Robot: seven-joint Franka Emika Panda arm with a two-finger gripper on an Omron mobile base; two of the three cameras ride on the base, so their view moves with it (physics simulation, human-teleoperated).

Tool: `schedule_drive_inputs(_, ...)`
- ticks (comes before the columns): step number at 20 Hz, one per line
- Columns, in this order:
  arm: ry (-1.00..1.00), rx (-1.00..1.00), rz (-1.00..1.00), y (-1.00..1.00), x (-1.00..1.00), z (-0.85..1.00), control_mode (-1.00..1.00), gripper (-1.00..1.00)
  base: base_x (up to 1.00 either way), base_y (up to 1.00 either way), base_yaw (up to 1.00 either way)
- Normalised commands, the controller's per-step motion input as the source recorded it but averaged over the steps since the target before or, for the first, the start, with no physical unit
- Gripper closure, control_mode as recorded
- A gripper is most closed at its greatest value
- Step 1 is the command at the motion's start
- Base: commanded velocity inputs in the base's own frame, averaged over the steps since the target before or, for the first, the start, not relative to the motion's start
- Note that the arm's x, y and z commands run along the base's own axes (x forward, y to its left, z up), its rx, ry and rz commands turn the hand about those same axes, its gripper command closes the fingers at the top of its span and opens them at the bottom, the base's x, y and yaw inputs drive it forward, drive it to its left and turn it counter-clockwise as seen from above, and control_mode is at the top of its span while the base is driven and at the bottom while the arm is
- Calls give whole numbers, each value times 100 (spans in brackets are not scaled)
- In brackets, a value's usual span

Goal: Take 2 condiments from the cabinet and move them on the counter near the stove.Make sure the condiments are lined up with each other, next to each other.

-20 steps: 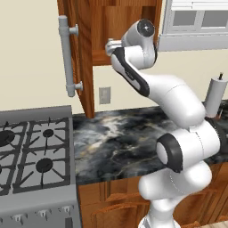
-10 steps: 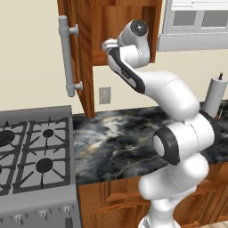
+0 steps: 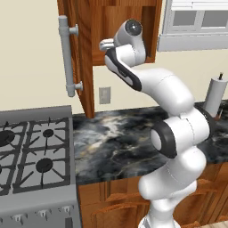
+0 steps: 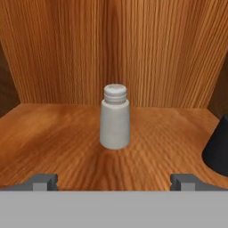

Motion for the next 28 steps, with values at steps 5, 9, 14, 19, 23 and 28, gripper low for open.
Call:
schedule_drive_inputs(5, 0, 0, -1, 0, 24, -7, -100, -100, 0, 0, 0)
schedule_drive_inputs(9, 0, 0, 0, 1, 27, -9, -100, -100, 0, 0, 0)
schedule_drive_inputs(14, 0, 0, 0, 0, 20, -5, -100, -100, 0, 0, 0)
schedule_drive_inputs(19, 0, 0, 0, 3, 19, -7, -100, -100, 0, 0, 0)
schedule_drive_inputs(23, 0, 0, 0, 6, 19, -3, -100, -100, 0, 0, 0)
schedule_drive_inputs(28, 0, 0, 0, 0, 19, -2, -100, -100, 0, 0, 0)
